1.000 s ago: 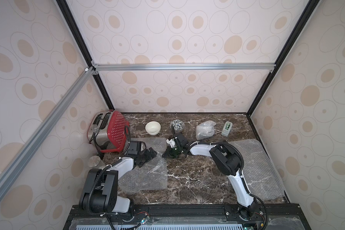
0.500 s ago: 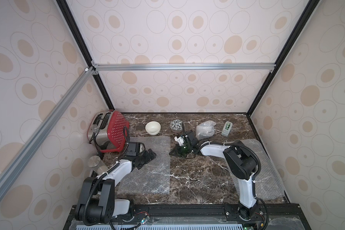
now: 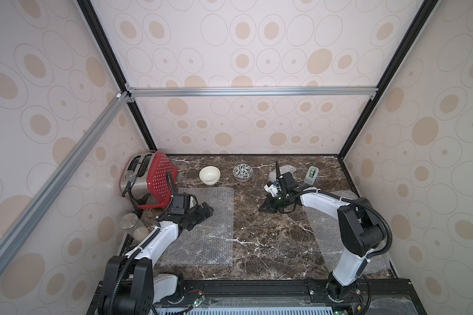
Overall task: Wrap bowls in bubble wrap
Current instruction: Move the bubble wrap to the center of the board.
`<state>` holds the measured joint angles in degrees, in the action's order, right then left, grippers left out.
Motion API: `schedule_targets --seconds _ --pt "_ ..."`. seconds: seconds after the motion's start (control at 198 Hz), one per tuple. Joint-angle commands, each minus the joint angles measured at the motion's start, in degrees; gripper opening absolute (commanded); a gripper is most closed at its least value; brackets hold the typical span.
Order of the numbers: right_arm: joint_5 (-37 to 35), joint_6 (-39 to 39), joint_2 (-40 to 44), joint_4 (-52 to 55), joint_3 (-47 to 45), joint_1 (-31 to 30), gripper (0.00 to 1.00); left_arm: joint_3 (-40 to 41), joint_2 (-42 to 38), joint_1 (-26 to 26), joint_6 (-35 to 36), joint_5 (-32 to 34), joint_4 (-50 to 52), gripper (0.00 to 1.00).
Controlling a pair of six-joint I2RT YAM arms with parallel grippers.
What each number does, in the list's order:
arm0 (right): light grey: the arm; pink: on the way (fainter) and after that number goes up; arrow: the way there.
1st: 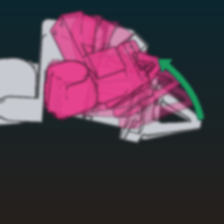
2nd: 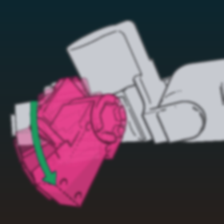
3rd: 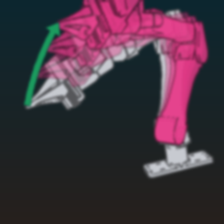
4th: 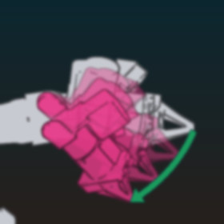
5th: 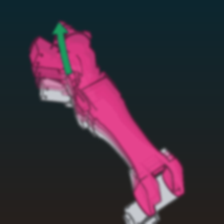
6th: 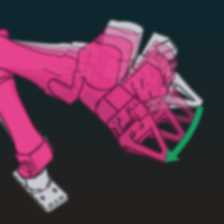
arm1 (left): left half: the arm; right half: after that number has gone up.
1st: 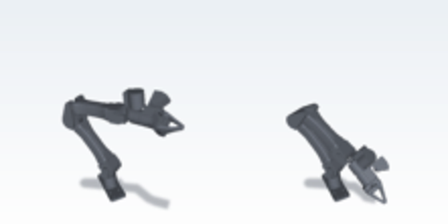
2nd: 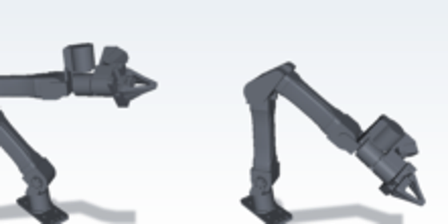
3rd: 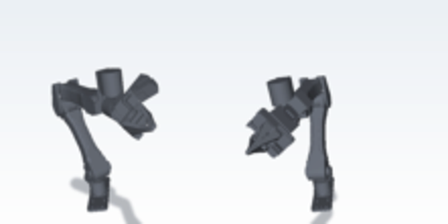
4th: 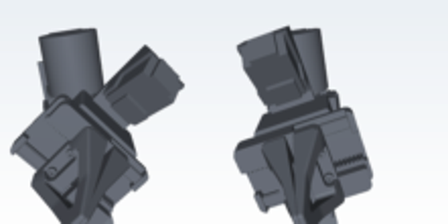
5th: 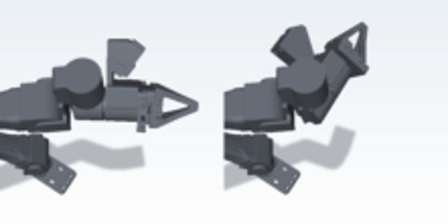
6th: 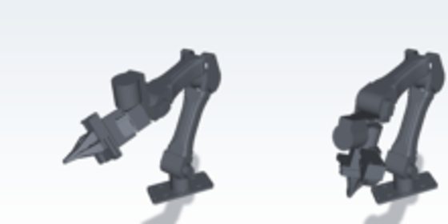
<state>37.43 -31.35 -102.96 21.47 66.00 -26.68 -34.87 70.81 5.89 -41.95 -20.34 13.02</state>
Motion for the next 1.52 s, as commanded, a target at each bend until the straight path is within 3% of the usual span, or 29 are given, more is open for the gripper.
schedule_targets --seconds 0.0,0.101,0.395,0.804,0.901,0.961,1.042,1.118,1.245,1.513 --pt "-0.6 0.4 -1.8 1.2 0.6 -4.6 0.21 -2.8 3.8 0.2 3.0 3.5 3.7 0.95" --pt "-4.8 -2.8 -6.2 -2.0 3.6 -8.8 0.31 -4.5 8.8 0.3 3.5 3.8 4.0 0.94" --pt "-13.1 -11.7 -18.0 -8.9 12.3 -14.6 0.39 -4.0 12.3 2.4 3.3 5.6 3.3 0.94" --pt "1.5 -27.7 -24.6 -34.4 11.0 -16.3 0.4 -2.8 12.3 3.1 2.7 4.6 1.5 0.93" --pt "3.0 -29.8 -24.6 -38.5 10.4 -16.5 0.37 -3.0 12.4 3.8 2.2 4.5 1.2 0.93" --pt "2.8 -29.7 -23.8 -38.9 10.0 -16.4 0.28 -3.1 12.2 4.3 2.0 4.5 1.1 0.93" --pt "2.3 -28.4 -22.5 -37.3 9.4 -16.1 0.12 -3.2 12.0 4.8 1.7 4.3 1.0 0.93" --pt "2.3 -27.2 -20.8 -35.7 8.0 -15.0 0.05 -3.4 11.0 4.8 1.5 3.9 1.2 0.93" --pt "3.1 -21.5 -16.4 -28.1 6.3 -11.5 0.04 -4.4 7.5 5.2 1.9 4.0 3.5 0.93" --pt "3.9 1.4 -8.4 6.4 8.6 -1.0 0.05 -6.0 -0.6 5.2 3.4 8.1 8.3 0.94"
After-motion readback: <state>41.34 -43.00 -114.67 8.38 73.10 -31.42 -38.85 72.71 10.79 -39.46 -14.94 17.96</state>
